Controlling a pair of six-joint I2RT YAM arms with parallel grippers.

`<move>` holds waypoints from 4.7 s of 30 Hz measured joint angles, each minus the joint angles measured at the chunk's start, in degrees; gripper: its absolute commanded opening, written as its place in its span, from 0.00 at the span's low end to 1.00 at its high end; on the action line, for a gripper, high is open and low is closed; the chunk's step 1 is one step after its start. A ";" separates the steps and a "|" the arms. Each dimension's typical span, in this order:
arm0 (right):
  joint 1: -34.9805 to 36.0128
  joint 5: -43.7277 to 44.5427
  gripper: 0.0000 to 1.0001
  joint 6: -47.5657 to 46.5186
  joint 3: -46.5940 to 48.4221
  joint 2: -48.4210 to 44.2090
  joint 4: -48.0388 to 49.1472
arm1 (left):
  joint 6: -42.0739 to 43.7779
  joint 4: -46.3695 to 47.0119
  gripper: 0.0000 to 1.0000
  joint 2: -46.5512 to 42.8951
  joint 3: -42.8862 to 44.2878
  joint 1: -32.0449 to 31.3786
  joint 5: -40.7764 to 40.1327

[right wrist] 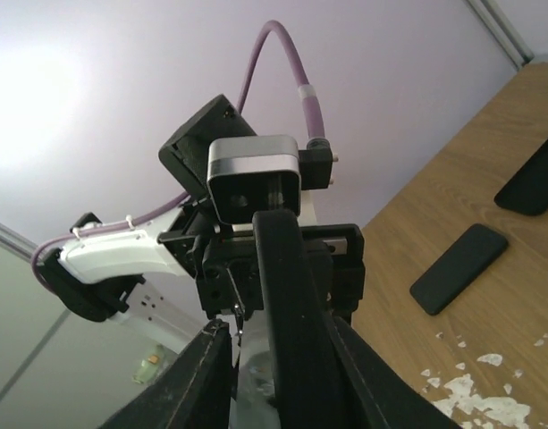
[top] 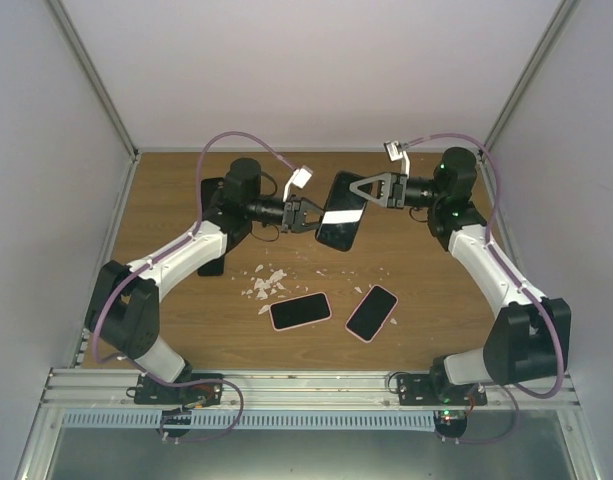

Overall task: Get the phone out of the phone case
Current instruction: Remove the phone case from the phone.

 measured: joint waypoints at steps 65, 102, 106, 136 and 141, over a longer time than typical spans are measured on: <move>34.51 76.37 0.58 -86.18 8.22 0.96 -36.94 | -36.57 -4.55 0.00 0.66 -8.09 7.96 -17.27; 36.98 85.57 0.34 -95.03 0.68 1.79 -23.61 | -38.64 -1.18 0.00 1.01 -8.85 8.55 -17.81; 36.96 86.23 0.34 -96.10 -0.11 2.62 -21.24 | -38.51 -1.31 0.00 1.01 -8.85 8.48 -17.42; 35.76 86.86 0.01 -95.93 6.23 2.56 -27.41 | -23.98 -13.29 0.00 1.03 -7.74 8.92 -21.46; 34.18 86.29 0.01 -93.83 10.05 2.34 -30.01 | -19.89 -16.28 0.00 1.03 -7.74 11.34 -25.24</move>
